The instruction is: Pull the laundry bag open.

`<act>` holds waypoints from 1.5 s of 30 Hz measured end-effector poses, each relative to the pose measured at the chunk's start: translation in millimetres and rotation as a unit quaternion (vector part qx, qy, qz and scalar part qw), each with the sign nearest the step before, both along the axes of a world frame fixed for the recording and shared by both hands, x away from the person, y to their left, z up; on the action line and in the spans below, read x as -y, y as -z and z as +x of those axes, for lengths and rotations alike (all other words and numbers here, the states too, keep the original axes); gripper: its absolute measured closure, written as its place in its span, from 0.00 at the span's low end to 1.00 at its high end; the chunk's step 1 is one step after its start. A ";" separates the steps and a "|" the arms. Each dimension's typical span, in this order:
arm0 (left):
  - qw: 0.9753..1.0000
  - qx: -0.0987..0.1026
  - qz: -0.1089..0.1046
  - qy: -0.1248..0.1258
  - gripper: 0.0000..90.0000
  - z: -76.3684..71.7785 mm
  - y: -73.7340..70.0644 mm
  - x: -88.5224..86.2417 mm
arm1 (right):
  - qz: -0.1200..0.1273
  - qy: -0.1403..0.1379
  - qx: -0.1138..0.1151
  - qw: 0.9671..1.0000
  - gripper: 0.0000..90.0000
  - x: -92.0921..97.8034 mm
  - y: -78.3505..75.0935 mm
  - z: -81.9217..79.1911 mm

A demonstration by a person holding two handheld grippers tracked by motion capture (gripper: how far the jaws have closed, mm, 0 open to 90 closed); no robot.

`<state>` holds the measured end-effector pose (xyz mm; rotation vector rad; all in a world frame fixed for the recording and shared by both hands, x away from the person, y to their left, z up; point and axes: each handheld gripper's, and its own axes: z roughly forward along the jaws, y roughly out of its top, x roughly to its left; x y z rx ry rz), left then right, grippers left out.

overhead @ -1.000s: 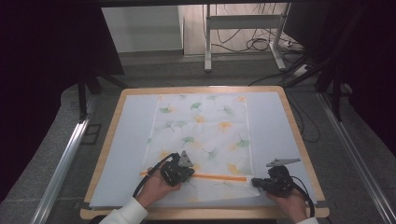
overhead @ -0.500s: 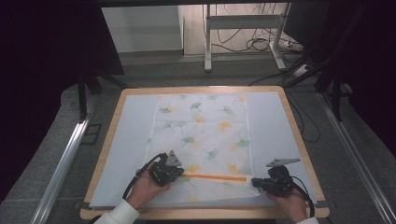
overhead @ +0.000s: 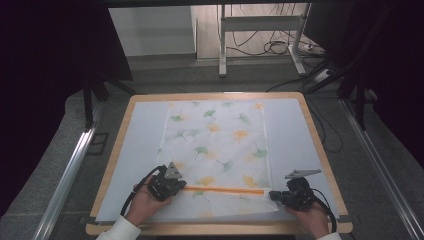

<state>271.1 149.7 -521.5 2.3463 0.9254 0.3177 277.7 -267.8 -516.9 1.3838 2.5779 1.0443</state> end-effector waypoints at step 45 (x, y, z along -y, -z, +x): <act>0.994 0.000 0.000 -0.109 1.00 -19.5 0.7 -85.1 | -0.005 -0.001 0.003 1.000 0.99 0.9 -1.0 -1.4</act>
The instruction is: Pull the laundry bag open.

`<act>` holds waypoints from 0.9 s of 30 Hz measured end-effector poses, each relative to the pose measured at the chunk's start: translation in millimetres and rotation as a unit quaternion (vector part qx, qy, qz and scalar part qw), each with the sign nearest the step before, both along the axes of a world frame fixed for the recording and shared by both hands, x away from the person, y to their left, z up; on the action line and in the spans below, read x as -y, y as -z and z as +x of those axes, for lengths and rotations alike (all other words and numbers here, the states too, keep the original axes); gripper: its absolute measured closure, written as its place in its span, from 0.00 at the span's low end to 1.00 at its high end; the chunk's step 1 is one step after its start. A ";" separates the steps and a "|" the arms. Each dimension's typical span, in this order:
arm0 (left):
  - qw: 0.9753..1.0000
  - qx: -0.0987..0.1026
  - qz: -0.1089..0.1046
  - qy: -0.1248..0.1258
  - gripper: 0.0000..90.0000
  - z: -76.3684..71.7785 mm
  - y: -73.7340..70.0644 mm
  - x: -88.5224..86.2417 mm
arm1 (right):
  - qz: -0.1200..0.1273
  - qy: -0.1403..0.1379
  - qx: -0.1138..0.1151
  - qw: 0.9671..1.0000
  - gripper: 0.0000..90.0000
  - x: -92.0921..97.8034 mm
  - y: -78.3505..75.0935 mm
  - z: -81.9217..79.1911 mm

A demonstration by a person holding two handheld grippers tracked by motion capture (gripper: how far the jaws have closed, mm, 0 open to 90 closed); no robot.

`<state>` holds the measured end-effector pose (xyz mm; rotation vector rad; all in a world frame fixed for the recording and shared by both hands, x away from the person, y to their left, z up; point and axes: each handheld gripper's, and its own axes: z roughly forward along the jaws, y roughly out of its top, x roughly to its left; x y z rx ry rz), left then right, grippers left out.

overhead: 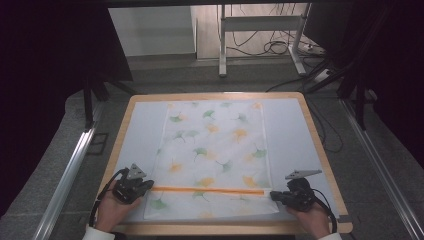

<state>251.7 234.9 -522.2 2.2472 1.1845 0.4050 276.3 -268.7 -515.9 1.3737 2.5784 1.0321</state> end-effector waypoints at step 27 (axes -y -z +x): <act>0.992 0.089 -0.061 -0.062 0.38 -1.5 -8.8 -12.2 | 0.013 0.035 0.130 0.991 0.60 23.6 -21.2 0.9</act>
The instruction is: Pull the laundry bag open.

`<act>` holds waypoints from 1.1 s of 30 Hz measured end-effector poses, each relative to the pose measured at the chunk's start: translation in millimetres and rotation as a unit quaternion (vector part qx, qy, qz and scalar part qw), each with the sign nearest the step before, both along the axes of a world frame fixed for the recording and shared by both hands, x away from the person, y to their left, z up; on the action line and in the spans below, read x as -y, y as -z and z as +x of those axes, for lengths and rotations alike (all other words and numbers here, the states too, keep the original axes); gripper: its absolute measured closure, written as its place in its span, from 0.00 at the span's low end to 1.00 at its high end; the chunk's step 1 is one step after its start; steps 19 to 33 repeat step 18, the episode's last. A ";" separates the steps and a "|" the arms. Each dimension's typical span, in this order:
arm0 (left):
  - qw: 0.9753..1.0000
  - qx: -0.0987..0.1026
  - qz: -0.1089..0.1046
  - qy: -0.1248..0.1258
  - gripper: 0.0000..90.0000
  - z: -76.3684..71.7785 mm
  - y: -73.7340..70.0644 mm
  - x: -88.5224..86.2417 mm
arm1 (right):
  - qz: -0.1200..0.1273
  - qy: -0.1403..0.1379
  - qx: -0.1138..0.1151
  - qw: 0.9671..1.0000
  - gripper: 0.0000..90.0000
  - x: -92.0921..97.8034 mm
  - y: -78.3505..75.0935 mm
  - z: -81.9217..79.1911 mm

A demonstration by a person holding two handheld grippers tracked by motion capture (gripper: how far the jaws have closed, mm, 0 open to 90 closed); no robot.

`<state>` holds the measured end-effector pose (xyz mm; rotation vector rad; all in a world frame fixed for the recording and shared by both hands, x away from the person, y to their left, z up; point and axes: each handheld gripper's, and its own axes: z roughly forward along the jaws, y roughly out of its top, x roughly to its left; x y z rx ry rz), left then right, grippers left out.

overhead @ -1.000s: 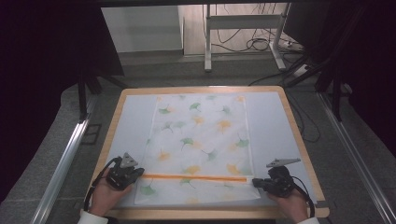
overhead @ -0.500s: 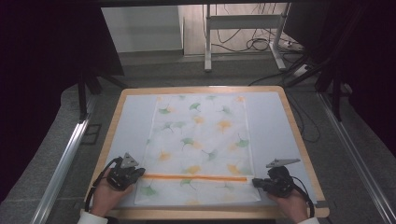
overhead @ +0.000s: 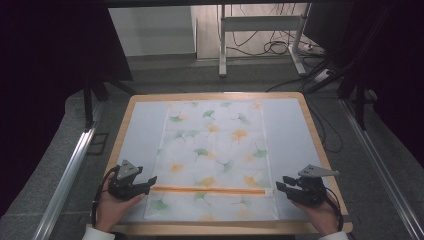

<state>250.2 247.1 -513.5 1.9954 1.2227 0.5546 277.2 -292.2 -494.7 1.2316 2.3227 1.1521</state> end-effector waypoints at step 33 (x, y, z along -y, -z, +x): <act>0.999 0.019 0.028 -0.016 0.28 5.1 6.8 -5.5 | -0.011 0.050 -0.002 0.999 0.40 17.2 8.9 11.1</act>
